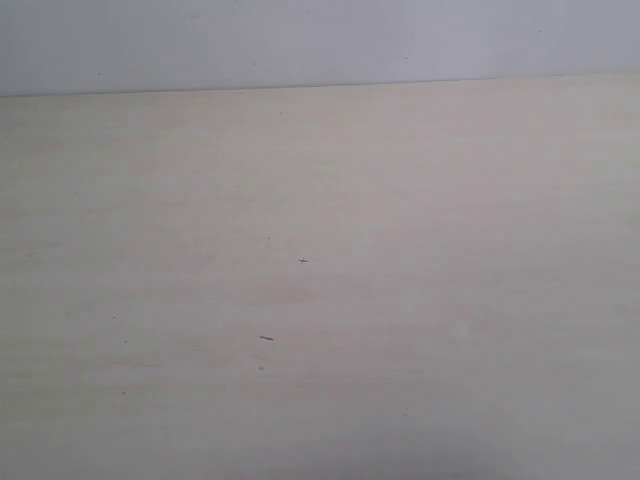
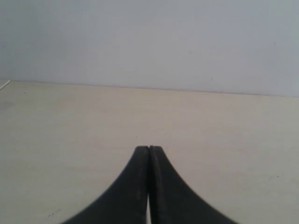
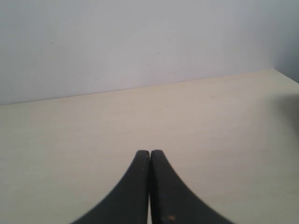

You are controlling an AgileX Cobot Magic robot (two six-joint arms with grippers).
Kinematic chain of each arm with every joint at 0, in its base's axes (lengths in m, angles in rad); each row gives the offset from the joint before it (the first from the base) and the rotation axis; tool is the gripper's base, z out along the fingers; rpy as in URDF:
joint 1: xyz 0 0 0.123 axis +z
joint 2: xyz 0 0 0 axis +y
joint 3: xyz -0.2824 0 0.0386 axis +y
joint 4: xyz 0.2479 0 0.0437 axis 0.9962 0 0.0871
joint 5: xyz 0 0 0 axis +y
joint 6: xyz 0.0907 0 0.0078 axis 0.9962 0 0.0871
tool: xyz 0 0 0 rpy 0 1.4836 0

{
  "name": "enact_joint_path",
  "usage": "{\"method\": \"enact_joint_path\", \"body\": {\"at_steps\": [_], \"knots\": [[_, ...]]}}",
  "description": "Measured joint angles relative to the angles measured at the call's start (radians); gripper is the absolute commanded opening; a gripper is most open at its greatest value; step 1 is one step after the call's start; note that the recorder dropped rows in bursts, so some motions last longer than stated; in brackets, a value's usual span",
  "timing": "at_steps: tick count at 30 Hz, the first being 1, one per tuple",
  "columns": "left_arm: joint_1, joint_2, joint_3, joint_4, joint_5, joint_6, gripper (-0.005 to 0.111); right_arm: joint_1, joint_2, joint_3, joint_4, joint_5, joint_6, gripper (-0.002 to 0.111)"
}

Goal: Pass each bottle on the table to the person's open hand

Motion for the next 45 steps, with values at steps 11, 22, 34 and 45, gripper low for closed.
{"method": "enact_joint_path", "body": {"at_steps": [11,22,34,45], "knots": [[0.000,0.000,0.082,0.000,0.024,-0.024,0.000,0.000,0.000,0.000,0.000,0.000,0.000,0.000],[0.000,0.000,0.082,0.000,0.028,-0.024,0.000,0.000,0.000,0.000,0.000,0.000,0.000,0.000],[0.000,0.000,0.082,0.000,0.029,-0.024,0.000,0.000,0.000,0.000,0.000,0.000,0.000,0.000],[0.000,0.000,0.082,0.000,0.029,-0.024,0.000,0.000,0.000,0.000,0.000,0.000,0.000,0.000]]}}
